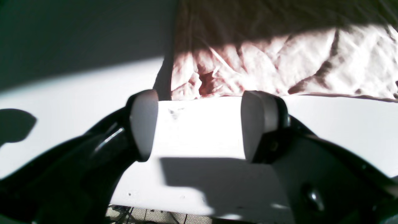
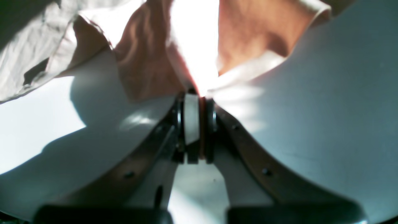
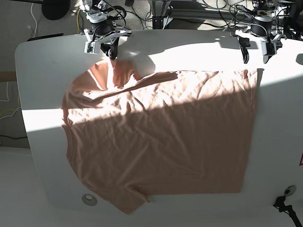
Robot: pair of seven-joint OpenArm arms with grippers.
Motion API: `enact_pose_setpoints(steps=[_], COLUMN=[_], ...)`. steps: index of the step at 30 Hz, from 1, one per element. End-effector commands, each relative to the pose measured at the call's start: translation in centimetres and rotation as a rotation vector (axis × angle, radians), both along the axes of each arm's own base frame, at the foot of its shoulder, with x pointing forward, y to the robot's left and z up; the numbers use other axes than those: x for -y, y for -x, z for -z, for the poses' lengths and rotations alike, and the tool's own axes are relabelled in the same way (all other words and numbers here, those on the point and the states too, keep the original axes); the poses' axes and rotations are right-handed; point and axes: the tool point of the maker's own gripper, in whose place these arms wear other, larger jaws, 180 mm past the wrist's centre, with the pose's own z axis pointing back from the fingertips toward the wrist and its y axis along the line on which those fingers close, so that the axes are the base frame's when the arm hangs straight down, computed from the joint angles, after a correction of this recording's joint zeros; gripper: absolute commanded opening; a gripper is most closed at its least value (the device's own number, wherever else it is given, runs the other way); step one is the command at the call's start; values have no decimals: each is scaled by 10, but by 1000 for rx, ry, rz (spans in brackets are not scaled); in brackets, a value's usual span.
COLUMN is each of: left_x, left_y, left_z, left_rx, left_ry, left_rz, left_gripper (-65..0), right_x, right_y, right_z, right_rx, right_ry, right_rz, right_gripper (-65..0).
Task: Fold the T-shirt properly
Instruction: 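Close the right gripper on the shirt shoulder, move left gripper to other shoulder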
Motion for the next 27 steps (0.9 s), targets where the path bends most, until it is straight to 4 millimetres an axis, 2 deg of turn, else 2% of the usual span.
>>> enact_pose_setpoints(steps=[1, 6, 11, 15, 17, 21, 27], left_x=[-14, -5, -17, -15, -15, -18, -21], left_y=[-8, -37, -47, -44, -40, -30, -33], left_z=[-14, -19, 1, 16, 23, 46, 58], left_rx=[34, -8, -107, -162, -183, -240, -256], left_ry=[10, 38, 46, 60, 70, 103, 131], left_rz=[-23, 116, 117, 148, 156, 150, 135], left_gripper=[-254, -254, -246, -139, -107, -105, -105], right_x=[-1, -1, -1, -1, -1, -1, -1], right_y=[13, 17, 20, 19, 20, 20, 19], right_z=[10, 11, 12, 12, 12, 13, 13], right_rx=[-68, -77, -83, -81, -83, -85, -81], right_ry=[2, 1, 2, 3, 5, 6, 7], right_rz=[-9, -11, -11, -12, -13, -14, -14], right_gripper=[-650, -650, -650, -650, -650, -650, -650])
